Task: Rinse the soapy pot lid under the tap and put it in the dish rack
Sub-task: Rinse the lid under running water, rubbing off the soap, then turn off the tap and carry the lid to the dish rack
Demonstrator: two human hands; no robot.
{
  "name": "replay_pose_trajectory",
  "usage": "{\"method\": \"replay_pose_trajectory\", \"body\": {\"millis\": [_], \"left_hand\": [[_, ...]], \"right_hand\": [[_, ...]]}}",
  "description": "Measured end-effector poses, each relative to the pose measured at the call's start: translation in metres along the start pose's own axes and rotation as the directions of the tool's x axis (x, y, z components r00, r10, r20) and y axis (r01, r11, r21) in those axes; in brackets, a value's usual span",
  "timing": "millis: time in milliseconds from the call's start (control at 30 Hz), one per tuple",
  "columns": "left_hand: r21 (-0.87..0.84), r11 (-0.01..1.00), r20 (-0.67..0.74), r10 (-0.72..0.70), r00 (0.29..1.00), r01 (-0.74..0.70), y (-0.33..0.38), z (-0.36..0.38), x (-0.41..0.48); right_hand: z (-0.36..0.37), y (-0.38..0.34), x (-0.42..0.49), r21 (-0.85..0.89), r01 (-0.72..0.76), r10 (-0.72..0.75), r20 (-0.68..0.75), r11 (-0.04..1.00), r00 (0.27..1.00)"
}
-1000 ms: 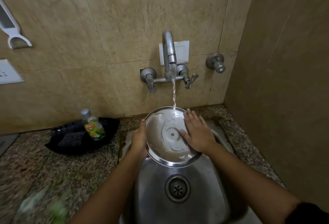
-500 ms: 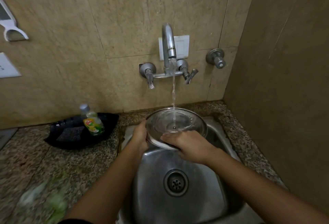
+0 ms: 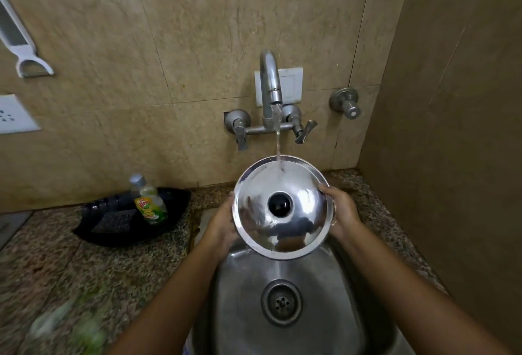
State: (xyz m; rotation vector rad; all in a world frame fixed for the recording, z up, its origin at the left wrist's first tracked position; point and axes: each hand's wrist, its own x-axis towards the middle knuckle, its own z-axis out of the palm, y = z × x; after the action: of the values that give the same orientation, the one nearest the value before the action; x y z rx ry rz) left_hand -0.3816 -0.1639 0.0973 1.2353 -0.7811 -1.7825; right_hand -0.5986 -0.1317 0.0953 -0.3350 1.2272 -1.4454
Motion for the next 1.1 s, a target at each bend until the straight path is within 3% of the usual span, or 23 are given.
{"method": "replay_pose_trajectory", "body": {"millis": [167, 267, 367, 467, 567, 800, 933, 1000, 1100], "left_hand": [[-0.002, 1.000, -0.057, 0.029, 0.998, -0.029, -0.002, 0.007, 0.014], [-0.004, 0.997, -0.055, 0.082, 0.995, -0.082, -0.001, 0.020, 0.018], [0.008, 0.985, -0.124, 0.172, 0.977, -0.173, 0.000, 0.025, 0.021], [0.060, 0.971, -0.166, 0.237, 0.957, -0.230, 0.001, 0.017, 0.023], [0.140, 0.955, -0.157, 0.281, 0.947, -0.261, 0.001, 0.005, 0.019], [0.167, 0.936, -0.171, 0.338, 0.925, -0.311, 0.008, -0.010, 0.010], [0.160, 0.932, -0.178, 0.350, 0.920, -0.324, 0.017, -0.015, 0.006], [0.141, 0.930, -0.187, 0.362, 0.913, -0.340, 0.020, -0.020, 0.006], [0.122, 0.931, -0.194, 0.361, 0.912, -0.343, 0.023, -0.026, 0.005]], "right_hand": [[-0.017, 0.000, 0.008, 0.171, -0.051, 0.049, 0.018, 0.984, 0.999], [-0.020, -0.001, 0.015, 0.143, -0.034, 0.036, -0.007, 0.989, 0.999], [-0.012, -0.008, 0.023, -0.096, 0.158, -0.168, -0.104, 0.983, 0.980], [0.005, -0.019, 0.031, -0.389, 0.406, -0.466, -0.073, 0.827, 0.882], [0.021, -0.031, 0.039, -0.502, 0.501, -0.578, 0.002, 0.705, 0.816], [0.065, -0.049, 0.054, -0.576, 0.539, -0.635, 0.045, 0.614, 0.772], [0.081, -0.056, 0.063, -0.728, 0.442, -0.692, -0.061, 0.524, 0.720], [0.084, -0.057, 0.065, -0.805, 0.385, -0.734, -0.088, 0.450, 0.674], [0.086, -0.053, 0.065, -0.910, 0.319, -0.785, -0.012, 0.265, 0.620]]}}
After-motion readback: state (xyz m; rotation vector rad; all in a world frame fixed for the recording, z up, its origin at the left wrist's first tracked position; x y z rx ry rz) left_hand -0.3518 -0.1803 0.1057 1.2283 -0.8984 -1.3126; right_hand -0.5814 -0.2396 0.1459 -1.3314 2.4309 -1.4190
